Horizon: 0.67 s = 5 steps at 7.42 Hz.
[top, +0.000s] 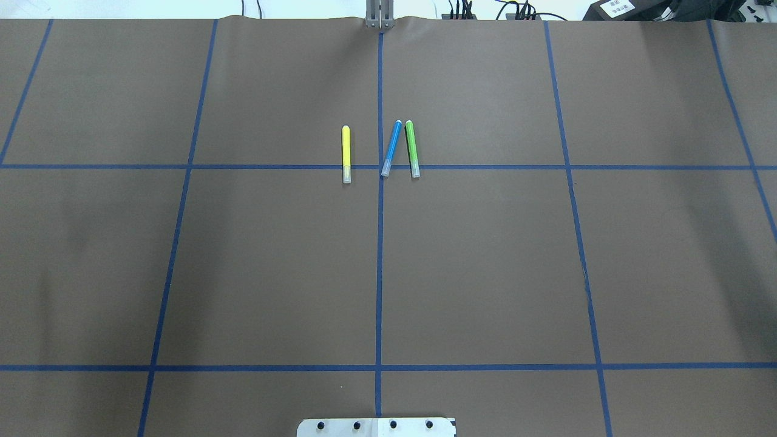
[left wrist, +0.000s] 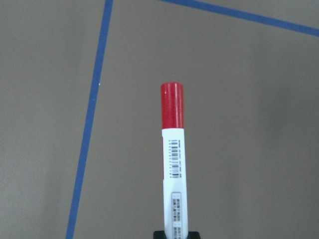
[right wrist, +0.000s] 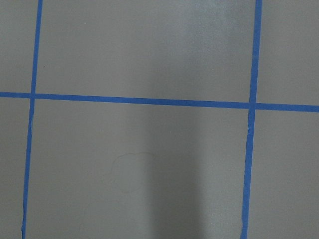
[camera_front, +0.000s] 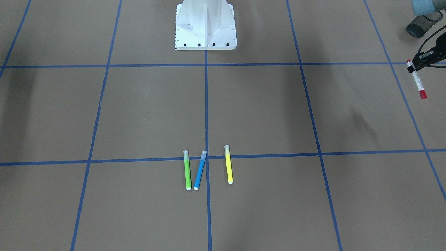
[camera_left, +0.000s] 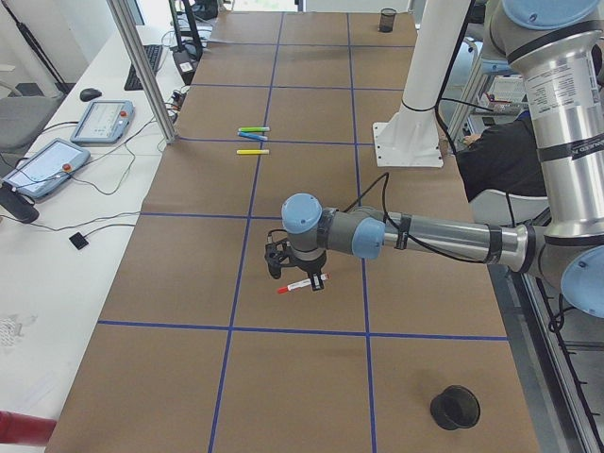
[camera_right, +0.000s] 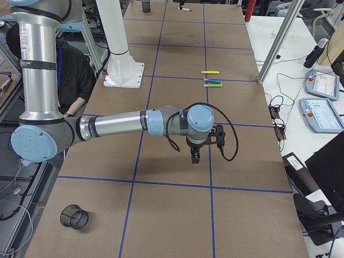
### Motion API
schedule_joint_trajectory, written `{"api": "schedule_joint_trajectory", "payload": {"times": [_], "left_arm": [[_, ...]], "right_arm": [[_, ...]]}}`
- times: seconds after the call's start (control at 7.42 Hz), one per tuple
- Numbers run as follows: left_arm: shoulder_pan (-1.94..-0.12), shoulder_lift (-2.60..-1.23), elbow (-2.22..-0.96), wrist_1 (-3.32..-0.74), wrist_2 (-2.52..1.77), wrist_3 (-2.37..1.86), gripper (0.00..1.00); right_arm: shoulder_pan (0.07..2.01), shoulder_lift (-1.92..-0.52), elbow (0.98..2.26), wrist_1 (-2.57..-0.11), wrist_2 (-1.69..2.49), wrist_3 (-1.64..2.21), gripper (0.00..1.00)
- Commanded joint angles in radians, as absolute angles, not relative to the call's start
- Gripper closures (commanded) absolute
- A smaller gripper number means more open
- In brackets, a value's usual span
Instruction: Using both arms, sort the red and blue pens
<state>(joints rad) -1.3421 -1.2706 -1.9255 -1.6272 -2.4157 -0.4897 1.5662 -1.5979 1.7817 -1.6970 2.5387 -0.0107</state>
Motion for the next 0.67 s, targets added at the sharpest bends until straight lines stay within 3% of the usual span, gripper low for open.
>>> {"api": "schedule_joint_trajectory", "payload": {"times": [0.0, 0.54], "left_arm": [[-1.439, -1.227, -1.908, -1.536, -2.427, -0.314, 1.00], [-1.649, -1.221, -1.905, -1.128, -2.410, 0.140, 1.00]], "right_arm": [[1.566, -1.601, 1.790, -1.697, 2.540, -0.011, 0.00], [1.566, -1.609, 1.796, -1.698, 2.542, -0.011, 0.00]]}}
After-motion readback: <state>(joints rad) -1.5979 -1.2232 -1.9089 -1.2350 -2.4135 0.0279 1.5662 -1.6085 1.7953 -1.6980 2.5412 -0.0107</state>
